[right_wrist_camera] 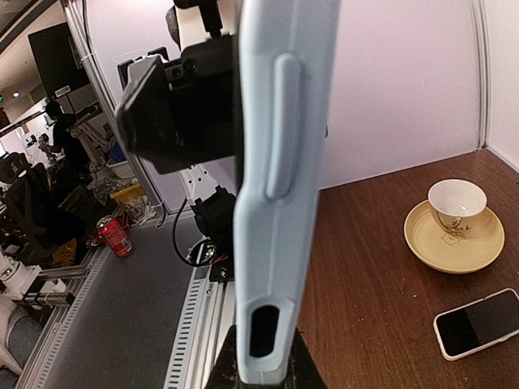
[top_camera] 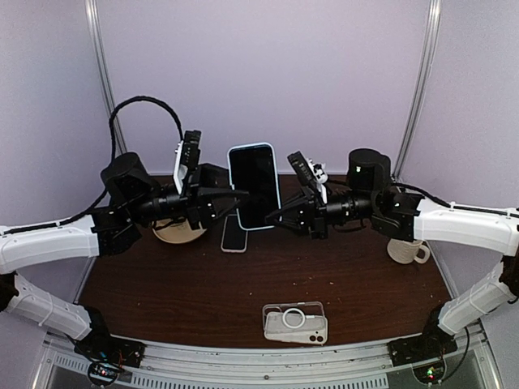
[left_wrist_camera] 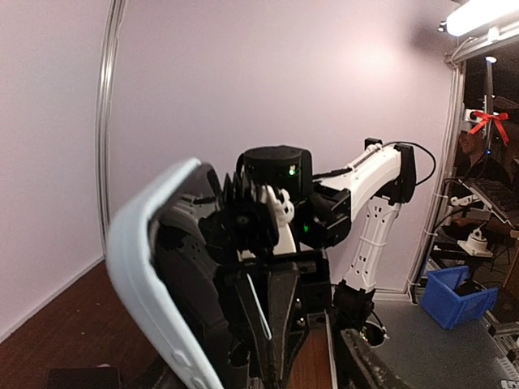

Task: Put the phone into the phone case
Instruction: Press the phone case against the phone.

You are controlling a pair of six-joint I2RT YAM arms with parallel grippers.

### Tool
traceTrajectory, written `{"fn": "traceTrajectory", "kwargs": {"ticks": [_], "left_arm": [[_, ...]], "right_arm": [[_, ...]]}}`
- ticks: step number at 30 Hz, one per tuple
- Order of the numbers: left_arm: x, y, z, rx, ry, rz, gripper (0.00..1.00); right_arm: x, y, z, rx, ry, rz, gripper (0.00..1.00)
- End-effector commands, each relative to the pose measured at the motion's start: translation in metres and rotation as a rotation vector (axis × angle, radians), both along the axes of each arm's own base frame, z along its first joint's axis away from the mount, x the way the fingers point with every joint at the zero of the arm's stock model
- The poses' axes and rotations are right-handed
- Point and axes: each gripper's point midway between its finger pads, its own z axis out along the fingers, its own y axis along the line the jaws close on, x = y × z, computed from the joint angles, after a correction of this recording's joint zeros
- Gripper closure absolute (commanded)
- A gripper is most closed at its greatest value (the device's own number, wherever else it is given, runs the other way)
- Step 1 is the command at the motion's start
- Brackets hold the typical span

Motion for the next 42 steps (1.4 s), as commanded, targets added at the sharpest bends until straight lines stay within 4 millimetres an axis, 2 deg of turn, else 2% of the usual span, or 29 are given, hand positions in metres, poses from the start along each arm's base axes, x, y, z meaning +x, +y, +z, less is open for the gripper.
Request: {"fn": "traceTrajectory", "kwargs": {"ticks": [1,4,14,16,18,19,22,25,26,27,29,31,36,37,39,42], "left_arm": [[-0.006,0.013,0.058,-0.117,-0.146,0.037,0.50],[0.000,0.010,0.060,-0.106,-0.132,0.056,0.69],[0.007,0.011,0.067,-0.109,-0.148,0.104,0.69],[0.009,0.010,0.067,-0.108,-0.148,0.113,0.78],[0.011,0.010,0.068,-0.107,-0.146,0.121,0.96],[0.011,0.010,0.068,-0.105,-0.146,0.122,1.00],[0.011,0.009,0.064,-0.091,-0.146,0.114,1.00],[0.009,0.006,0.055,-0.057,-0.153,0.097,1.00],[0.007,0.006,0.051,-0.039,-0.163,0.093,1.00],[0.007,0.005,0.047,-0.018,-0.174,0.089,1.00],[0.005,0.004,0.038,0.031,-0.206,0.089,1.00],[0.005,0.005,0.029,0.072,-0.232,0.092,1.00],[-0.001,0.005,0.012,0.154,-0.289,0.068,1.00],[-0.001,0.005,0.011,0.162,-0.287,0.067,1.00],[-0.002,0.004,0.009,0.168,-0.288,0.059,1.00],[-0.004,0.003,0.009,0.167,-0.287,0.042,1.00]], "right_arm": [[-0.001,0.000,0.031,0.061,-0.063,0.011,1.00],[0.000,0.000,0.030,0.060,-0.063,0.011,1.00],[-0.001,0.000,0.022,0.039,-0.056,0.012,1.00],[-0.001,-0.001,0.022,0.038,-0.056,0.012,1.00],[-0.001,-0.001,0.021,0.035,-0.055,0.012,1.00],[-0.001,-0.001,0.021,0.034,-0.055,0.011,1.00],[0.000,-0.001,0.017,0.017,-0.051,0.005,0.99],[0.003,-0.003,0.009,-0.024,-0.051,-0.015,0.76],[0.003,-0.005,0.006,-0.050,-0.055,-0.024,0.62],[0.005,-0.008,0.006,-0.074,-0.071,-0.039,0.53],[0.007,-0.015,0.011,-0.119,-0.127,-0.070,0.40],[0.012,-0.023,0.019,-0.154,-0.194,-0.116,0.33],[0.010,-0.022,0.044,-0.145,-0.290,-0.094,0.26],[0.008,-0.020,0.049,-0.129,-0.299,-0.087,0.14],[0.002,-0.015,0.062,-0.075,-0.325,-0.065,0.03],[-0.005,-0.010,0.073,-0.037,-0.378,-0.050,0.04]]}}
